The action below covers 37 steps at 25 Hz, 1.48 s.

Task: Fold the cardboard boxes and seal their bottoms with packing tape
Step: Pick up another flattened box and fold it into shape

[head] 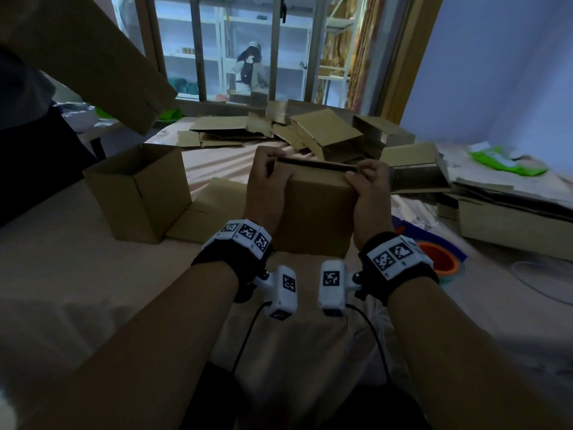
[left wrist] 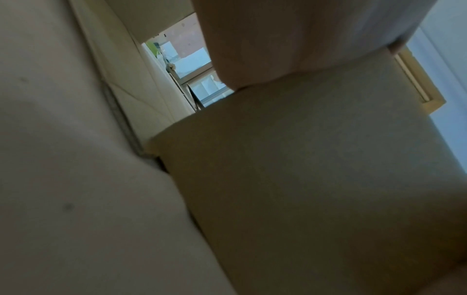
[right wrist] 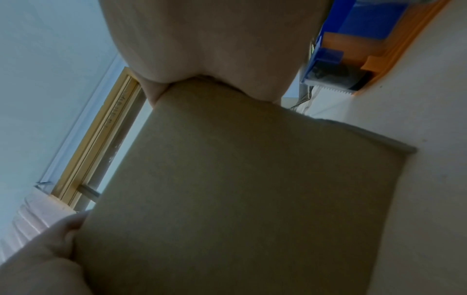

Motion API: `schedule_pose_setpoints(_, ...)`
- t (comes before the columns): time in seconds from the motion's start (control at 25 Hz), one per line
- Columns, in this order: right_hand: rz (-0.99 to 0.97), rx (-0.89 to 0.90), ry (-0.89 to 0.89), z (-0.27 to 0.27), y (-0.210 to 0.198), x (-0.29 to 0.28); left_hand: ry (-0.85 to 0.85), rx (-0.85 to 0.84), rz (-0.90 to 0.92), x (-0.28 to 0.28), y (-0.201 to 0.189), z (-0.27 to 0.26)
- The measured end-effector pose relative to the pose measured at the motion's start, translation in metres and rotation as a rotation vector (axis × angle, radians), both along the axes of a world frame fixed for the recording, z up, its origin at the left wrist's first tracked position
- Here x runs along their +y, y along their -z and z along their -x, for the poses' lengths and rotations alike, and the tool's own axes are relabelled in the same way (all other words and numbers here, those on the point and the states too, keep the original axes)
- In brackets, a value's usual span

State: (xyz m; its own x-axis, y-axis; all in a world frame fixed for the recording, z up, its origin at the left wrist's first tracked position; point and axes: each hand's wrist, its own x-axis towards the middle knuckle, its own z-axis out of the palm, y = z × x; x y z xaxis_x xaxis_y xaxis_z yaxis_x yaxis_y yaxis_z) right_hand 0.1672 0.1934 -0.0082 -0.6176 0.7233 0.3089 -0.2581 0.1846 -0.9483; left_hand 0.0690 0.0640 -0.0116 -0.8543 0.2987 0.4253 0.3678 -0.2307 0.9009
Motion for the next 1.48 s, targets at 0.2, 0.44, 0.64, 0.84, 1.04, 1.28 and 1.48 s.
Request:
schedule_pose_setpoints(0.2, -0.016, 0.026, 0.039, -0.0004, 0.0031, 0.0008, -0.053, 0.074, -0.011, -0.0003, 0.0029, 0.0018)
schedule_pose_setpoints(0.44, -0.066, 0.076, 0.11, 0.0004, 0.0009, 0.0003, -0.11, 0.089, -0.024, 0.0017, 0.0024, 0.0009)
schedule_pose_setpoints(0.64, -0.064, 0.075, 0.137, -0.0003, -0.0013, -0.0018, -0.147, 0.103, -0.011, 0.003, 0.0035, -0.0006)
schedule_pose_setpoints(0.84, -0.073, 0.075, 0.174, 0.0036, 0.0, -0.0039, -0.173, 0.102, -0.053, 0.0051, 0.0017, 0.0014)
schedule_pose_setpoints(1.04, -0.08, 0.083, 0.186, 0.0034, 0.0001, -0.0055, -0.163, 0.082, -0.054, 0.0057, 0.0016, 0.0005)
schedule_pose_setpoints(1.28, -0.082, 0.092, 0.196, 0.0053, 0.0024, -0.0058, -0.162, 0.093, -0.041, 0.0052, 0.0033, 0.0011)
schedule_pose_setpoints(1.48, -0.057, 0.134, 0.21, 0.0063, 0.0047, -0.0075, -0.18, 0.144, -0.051, 0.0046, 0.0071, -0.0004)
